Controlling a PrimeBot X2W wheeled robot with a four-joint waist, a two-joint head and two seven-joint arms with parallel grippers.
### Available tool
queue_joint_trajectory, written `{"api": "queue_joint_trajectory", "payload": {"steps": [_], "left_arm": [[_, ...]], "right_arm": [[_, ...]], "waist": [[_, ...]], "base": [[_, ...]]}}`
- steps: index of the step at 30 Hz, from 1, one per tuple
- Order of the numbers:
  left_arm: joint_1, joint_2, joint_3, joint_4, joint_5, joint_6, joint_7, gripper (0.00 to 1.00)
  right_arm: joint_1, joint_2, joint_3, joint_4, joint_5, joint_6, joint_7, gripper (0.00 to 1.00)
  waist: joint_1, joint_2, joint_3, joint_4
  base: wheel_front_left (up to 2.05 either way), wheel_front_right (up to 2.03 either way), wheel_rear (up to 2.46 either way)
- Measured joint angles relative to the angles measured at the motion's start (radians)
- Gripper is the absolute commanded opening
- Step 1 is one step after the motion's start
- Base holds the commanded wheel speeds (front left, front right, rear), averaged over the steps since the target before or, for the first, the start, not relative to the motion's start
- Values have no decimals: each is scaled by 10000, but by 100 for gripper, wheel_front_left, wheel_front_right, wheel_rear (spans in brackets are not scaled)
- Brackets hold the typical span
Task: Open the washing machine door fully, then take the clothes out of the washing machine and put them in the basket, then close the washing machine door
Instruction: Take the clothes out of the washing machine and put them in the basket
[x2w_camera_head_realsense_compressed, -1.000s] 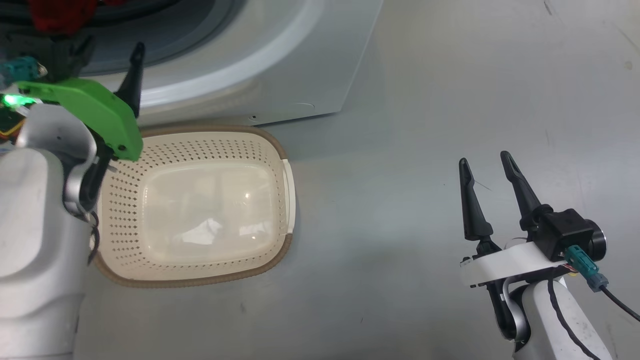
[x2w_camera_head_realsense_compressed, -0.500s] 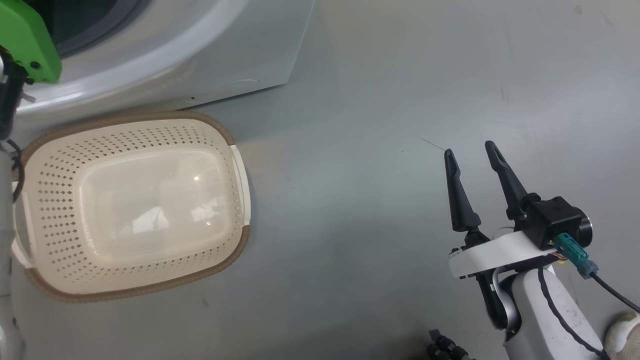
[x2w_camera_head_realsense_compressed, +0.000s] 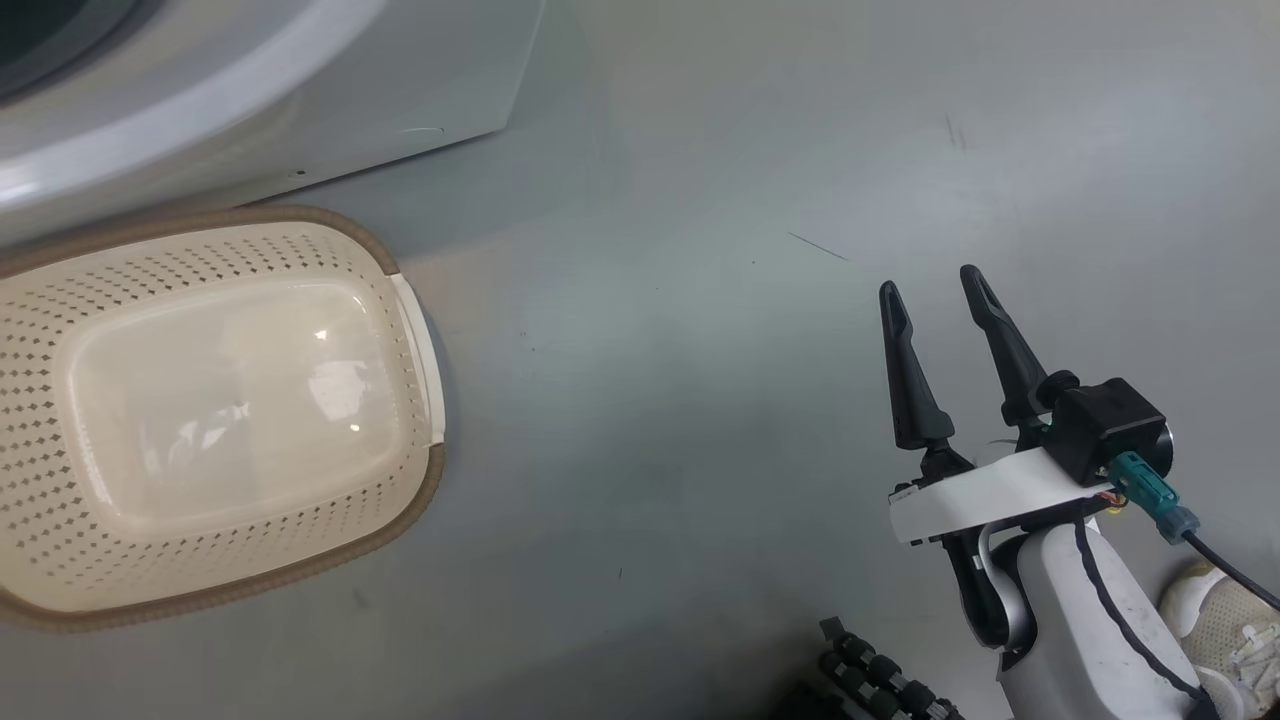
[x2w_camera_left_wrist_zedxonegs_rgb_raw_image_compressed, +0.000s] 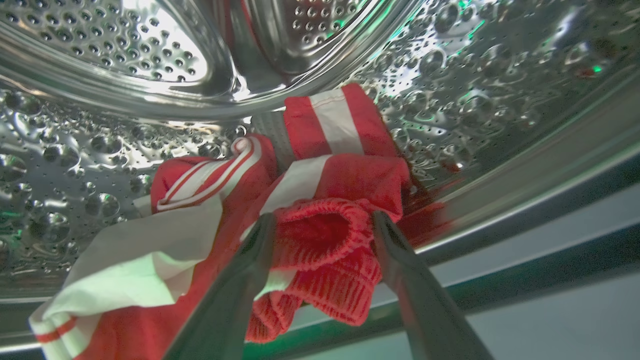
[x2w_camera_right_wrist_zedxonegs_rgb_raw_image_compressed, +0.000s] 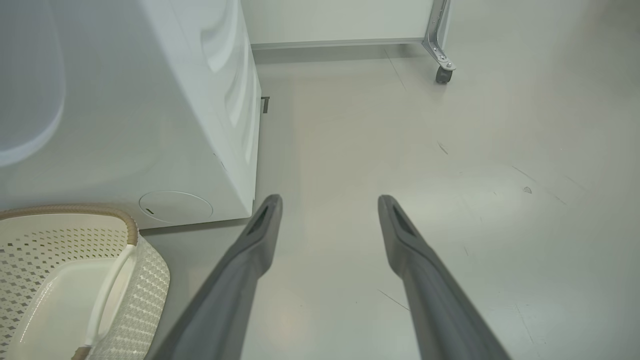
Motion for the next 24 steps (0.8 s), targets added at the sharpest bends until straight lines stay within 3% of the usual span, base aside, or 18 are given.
{"api": "queue_joint_trajectory", "payload": {"steps": [5, 7, 8, 9, 10, 24], "left_arm": [[-291, 130, 163, 566, 50, 167, 347, 100], [-294, 125, 169, 759, 52, 249, 339, 62], [-294, 125, 169, 838, 52, 267, 341, 49], [-297, 127, 178, 895, 52, 309, 343, 14], [-312, 128, 173, 955, 54, 343, 376, 0], [-701, -186, 111, 1260, 151, 351, -372, 0]], "right_arm": [[-12, 23, -12, 4, 134, 0, 0, 100], [-35, 23, -25, 4, 134, 0, 0, 100], [-48, 25, -29, -2, 134, 0, 0, 100], [-58, 25, -35, -4, 140, 0, -2, 100], [-81, 25, -36, -6, 150, 0, 0, 100], [-289, 35, -276, -157, 146, -17, -2, 100]], "waist": [[0, 0, 274, -172], [0, 0, 338, -203], [0, 0, 357, -212], [0, 0, 373, -215], [0, 0, 388, -215], [-1, 0, 617, 186]], "base": [[0, 0, 0], [0, 0, 0], [0, 0, 0], [0, 0, 0], [0, 0, 0], [0, 0, 0]]}}
